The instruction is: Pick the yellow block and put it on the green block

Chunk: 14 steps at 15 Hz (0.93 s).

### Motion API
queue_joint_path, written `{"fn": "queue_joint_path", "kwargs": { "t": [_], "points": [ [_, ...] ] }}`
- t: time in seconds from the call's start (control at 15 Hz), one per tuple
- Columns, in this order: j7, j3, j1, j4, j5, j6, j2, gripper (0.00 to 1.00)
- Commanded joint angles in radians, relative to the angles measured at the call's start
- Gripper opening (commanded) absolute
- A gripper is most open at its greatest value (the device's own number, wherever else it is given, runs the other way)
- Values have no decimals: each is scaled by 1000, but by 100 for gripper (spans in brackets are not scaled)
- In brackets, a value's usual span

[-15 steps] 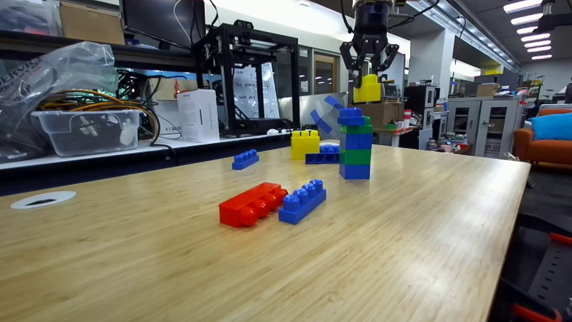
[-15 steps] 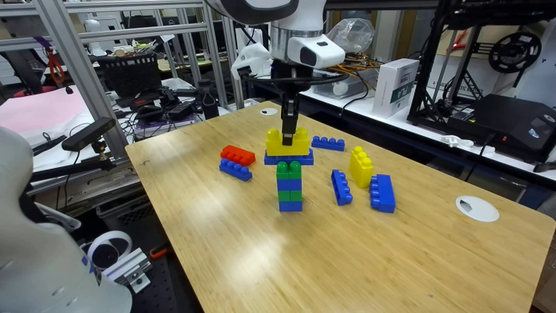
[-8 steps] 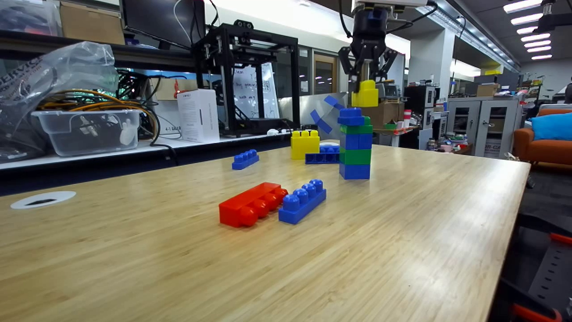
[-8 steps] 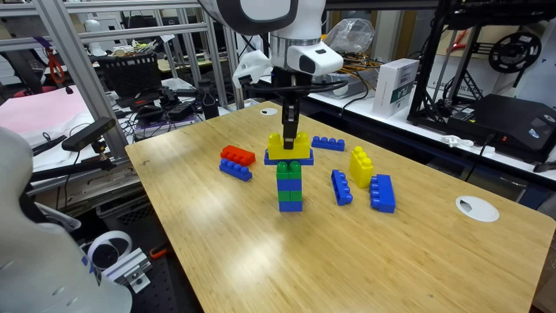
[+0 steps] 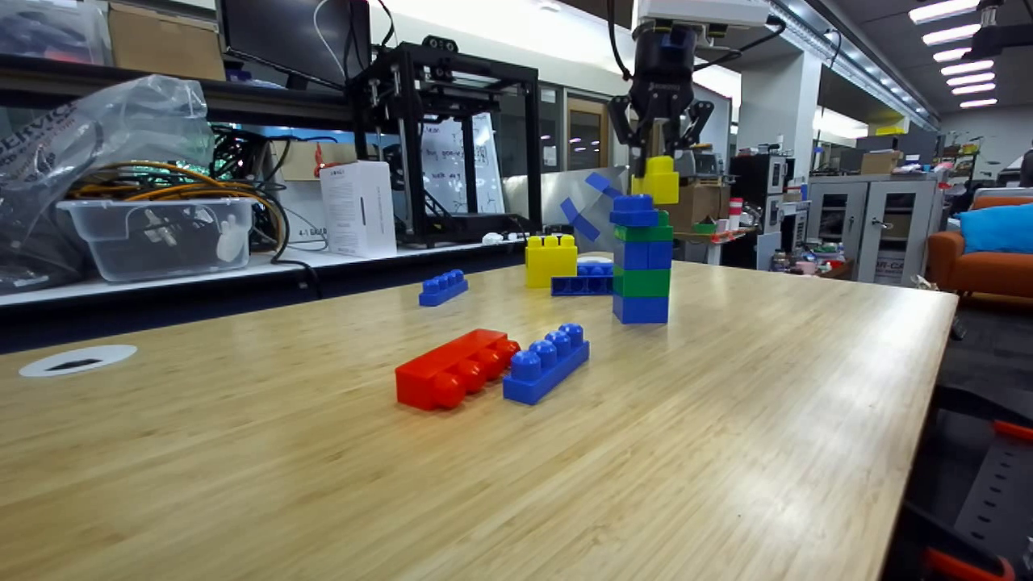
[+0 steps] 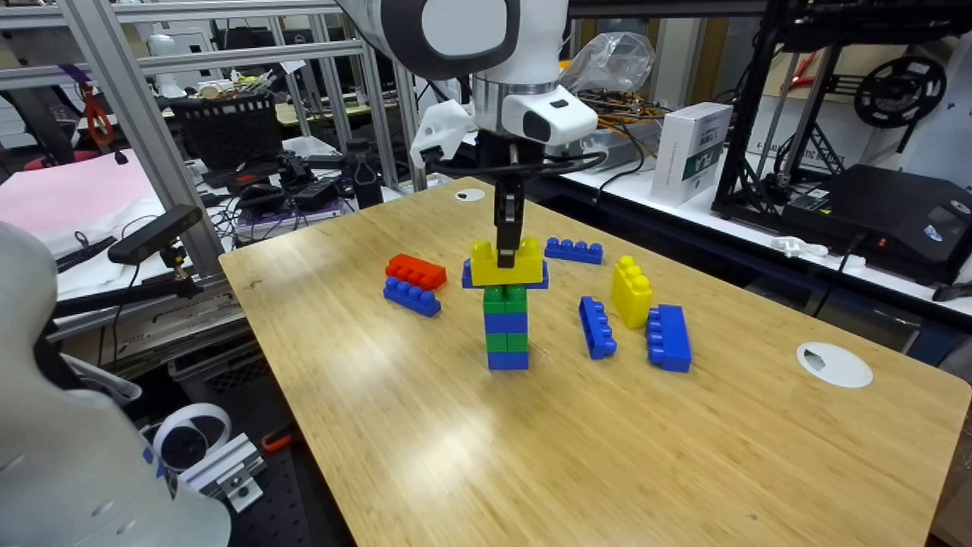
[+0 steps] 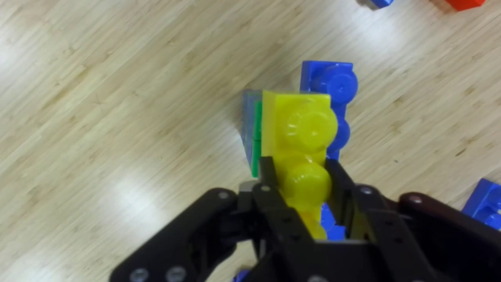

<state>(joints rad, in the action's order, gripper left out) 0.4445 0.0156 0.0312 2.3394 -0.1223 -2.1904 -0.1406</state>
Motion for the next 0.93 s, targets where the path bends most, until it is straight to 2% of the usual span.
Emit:
{"fn": "queue_joint_path", "kwargs": {
  "t": [0.0,0.87],
  "points": [
    [-34,-1,5,17,-11,-40,-6,10],
    [-51,6,13,53,-3,-81,-13,10]
  ]
}}
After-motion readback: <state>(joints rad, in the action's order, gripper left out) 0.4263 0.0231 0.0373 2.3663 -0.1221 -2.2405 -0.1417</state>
